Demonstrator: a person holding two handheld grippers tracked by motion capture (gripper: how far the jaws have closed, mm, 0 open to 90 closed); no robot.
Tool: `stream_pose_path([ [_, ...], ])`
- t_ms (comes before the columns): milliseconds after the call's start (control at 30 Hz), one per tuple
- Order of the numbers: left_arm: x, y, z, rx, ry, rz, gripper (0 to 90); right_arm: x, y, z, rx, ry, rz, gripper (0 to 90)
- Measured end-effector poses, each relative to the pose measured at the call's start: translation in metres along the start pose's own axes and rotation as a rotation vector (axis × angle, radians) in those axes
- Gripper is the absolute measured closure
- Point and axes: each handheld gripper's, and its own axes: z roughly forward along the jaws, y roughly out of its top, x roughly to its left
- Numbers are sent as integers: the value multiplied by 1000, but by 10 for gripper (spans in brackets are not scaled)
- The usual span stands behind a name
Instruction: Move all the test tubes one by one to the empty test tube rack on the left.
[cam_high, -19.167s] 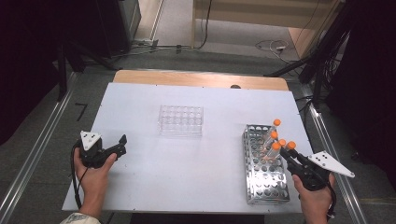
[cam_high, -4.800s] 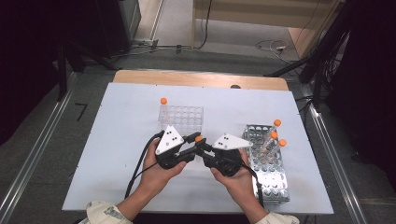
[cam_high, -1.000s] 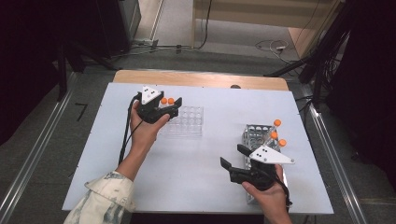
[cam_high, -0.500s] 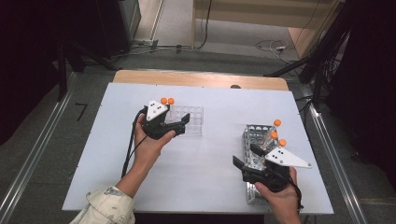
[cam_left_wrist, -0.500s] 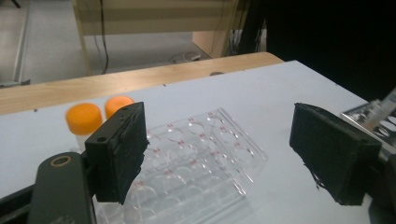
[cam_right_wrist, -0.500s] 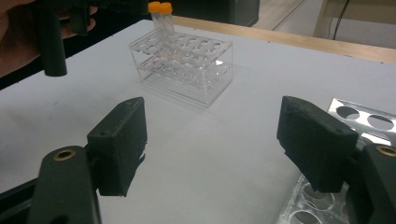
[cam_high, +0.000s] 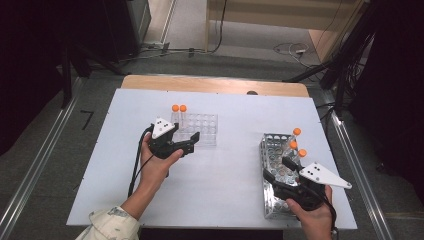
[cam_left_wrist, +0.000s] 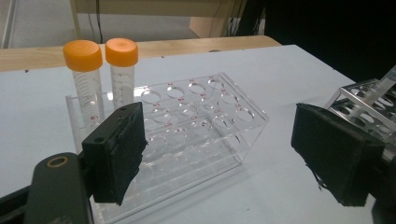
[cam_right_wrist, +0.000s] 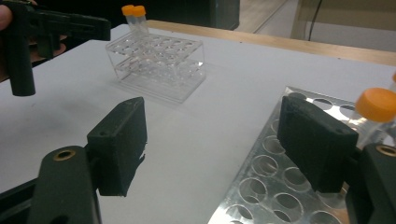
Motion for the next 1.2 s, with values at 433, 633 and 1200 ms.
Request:
stream_pose_path([
  [433,-2,0,-1,-7,-1,7,187,-19,-7,-19,-47,-111,16,231],
  [633,-3,0,0,-6,1,15,176,-33,-12,-21,-54,-178,36,231],
  [1200,-6,-2,3,4,-3,22,175,-76,-33,8,-14,-247,95,375],
])
